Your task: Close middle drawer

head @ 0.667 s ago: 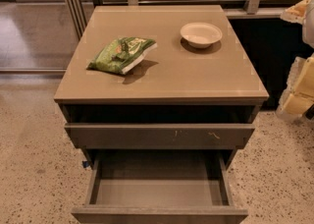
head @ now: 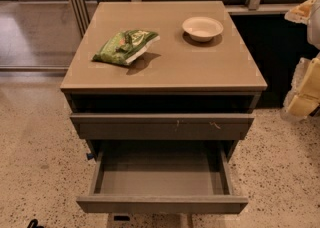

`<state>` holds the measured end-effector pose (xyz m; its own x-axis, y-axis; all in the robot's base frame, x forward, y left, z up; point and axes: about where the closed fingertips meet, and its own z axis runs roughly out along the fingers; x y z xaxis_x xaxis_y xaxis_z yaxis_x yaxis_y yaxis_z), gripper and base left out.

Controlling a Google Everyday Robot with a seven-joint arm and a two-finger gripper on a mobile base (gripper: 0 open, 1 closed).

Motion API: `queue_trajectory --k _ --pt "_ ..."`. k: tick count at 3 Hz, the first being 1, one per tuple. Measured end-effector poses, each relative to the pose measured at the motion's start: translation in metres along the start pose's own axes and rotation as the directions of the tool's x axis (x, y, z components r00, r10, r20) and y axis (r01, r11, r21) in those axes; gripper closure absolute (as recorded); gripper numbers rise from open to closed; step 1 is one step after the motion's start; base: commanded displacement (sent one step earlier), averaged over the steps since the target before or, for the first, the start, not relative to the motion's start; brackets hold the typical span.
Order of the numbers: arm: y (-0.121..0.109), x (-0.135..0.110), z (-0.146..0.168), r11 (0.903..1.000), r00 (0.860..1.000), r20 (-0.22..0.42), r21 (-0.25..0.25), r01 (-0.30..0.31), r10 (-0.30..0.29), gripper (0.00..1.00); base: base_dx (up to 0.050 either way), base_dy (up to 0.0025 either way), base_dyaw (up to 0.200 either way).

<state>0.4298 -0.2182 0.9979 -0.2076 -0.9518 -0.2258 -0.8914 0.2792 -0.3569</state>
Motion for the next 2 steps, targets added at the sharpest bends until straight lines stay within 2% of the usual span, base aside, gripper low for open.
queue_trajectory --k 1,2 --pt "0.013 0.0 0.006 0.9998 0.997 0.076 0.003 -0.019 0.019 0.0 0.0 0.0 0.0" --pt "0.047 0.013 0.045 0.9912 0.961 0.244 -0.005 -0.133 0.13 0.0 0.0 0.0 0.0"
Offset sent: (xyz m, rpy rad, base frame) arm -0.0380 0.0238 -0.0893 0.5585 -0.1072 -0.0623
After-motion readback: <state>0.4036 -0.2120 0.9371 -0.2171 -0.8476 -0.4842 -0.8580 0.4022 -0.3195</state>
